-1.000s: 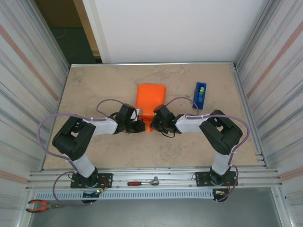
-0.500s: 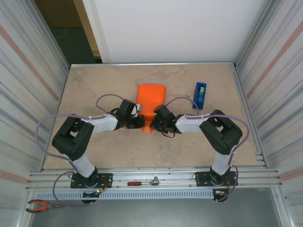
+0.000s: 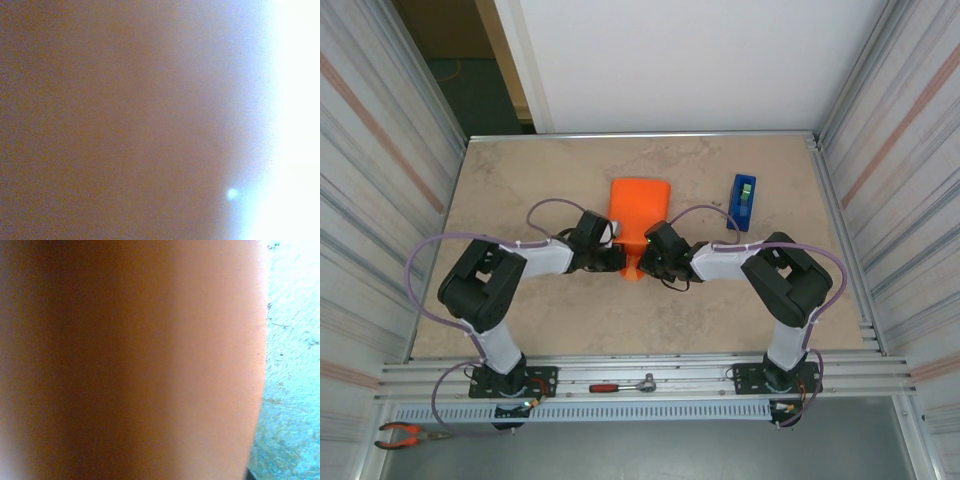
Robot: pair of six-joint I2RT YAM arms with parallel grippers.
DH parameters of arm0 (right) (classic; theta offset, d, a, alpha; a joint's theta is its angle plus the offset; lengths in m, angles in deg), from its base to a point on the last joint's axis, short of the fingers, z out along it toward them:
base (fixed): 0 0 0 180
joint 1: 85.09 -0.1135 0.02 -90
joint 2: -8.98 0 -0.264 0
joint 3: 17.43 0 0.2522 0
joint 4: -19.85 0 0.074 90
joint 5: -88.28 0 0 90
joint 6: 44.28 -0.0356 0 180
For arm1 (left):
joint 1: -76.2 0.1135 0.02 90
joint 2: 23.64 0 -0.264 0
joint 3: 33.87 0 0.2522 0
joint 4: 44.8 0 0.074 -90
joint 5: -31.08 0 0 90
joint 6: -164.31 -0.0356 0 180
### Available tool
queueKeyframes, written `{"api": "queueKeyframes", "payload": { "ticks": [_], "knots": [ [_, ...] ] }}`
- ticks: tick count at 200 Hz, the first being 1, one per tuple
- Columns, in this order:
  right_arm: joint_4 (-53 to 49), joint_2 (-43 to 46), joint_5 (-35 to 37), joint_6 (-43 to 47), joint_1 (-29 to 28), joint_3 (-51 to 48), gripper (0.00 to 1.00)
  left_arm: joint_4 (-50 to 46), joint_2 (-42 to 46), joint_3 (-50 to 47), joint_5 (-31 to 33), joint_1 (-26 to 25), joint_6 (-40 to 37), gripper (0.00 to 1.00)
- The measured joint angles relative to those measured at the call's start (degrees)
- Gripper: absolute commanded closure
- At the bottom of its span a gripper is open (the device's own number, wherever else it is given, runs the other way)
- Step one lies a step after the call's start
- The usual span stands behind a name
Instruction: Wrap the gift box in paper
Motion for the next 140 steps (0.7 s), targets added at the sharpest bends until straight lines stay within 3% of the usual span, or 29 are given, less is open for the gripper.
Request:
{"api": "queueKeyframes", "payload": {
  "ticks": [140],
  "knots": [
    [-0.4, 0.0, 0.0, 0.0, 0.0, 0.2, 1.0, -0.7, 1.1, -0.7, 3.3, 1.0, 0.1, 1.0]
  ]
}}
